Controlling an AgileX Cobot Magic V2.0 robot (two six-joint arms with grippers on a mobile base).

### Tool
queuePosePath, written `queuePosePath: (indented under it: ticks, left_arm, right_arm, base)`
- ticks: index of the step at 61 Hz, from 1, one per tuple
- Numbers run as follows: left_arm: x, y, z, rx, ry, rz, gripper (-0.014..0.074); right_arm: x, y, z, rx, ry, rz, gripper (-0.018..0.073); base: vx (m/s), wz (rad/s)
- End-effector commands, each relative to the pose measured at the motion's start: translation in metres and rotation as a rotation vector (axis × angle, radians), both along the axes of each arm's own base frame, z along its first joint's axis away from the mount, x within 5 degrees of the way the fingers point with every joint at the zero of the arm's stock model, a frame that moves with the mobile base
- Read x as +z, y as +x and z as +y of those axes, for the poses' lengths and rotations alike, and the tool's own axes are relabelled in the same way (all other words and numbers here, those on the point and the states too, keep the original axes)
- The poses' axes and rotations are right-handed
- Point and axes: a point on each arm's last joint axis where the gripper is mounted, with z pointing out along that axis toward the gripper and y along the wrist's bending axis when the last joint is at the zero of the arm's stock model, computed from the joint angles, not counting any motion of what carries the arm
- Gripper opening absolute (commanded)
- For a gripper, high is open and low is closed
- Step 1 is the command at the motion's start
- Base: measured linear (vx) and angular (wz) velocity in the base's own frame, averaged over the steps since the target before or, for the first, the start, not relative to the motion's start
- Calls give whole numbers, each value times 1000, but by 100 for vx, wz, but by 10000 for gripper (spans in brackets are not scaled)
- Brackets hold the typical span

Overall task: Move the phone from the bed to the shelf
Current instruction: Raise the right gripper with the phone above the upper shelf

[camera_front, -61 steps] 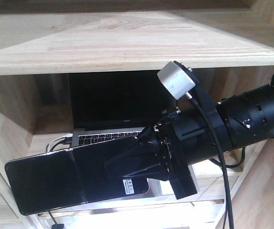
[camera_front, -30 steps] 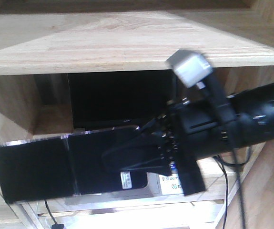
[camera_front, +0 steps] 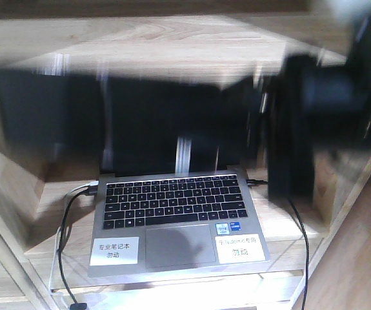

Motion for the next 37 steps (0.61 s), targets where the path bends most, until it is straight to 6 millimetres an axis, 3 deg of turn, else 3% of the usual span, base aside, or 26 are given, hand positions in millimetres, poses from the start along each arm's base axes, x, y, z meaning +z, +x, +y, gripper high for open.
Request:
queuePosePath:
  ticks: [1, 19, 37]
  left_arm:
    - [15, -1, 0, -4, -10, -106, 1]
    - [15, -1, 0, -4, -10, -106, 1]
    - [15, -1, 0, -4, -10, -106, 1]
  right_arm:
    - [37, 1, -5, -83, 69, -92, -2]
    - [72, 39, 9, -122, 48, -193, -2]
    - [74, 100, 39, -99, 50, -180, -2]
  base:
    - [0, 0]
    - [0, 0]
    - [0, 0]
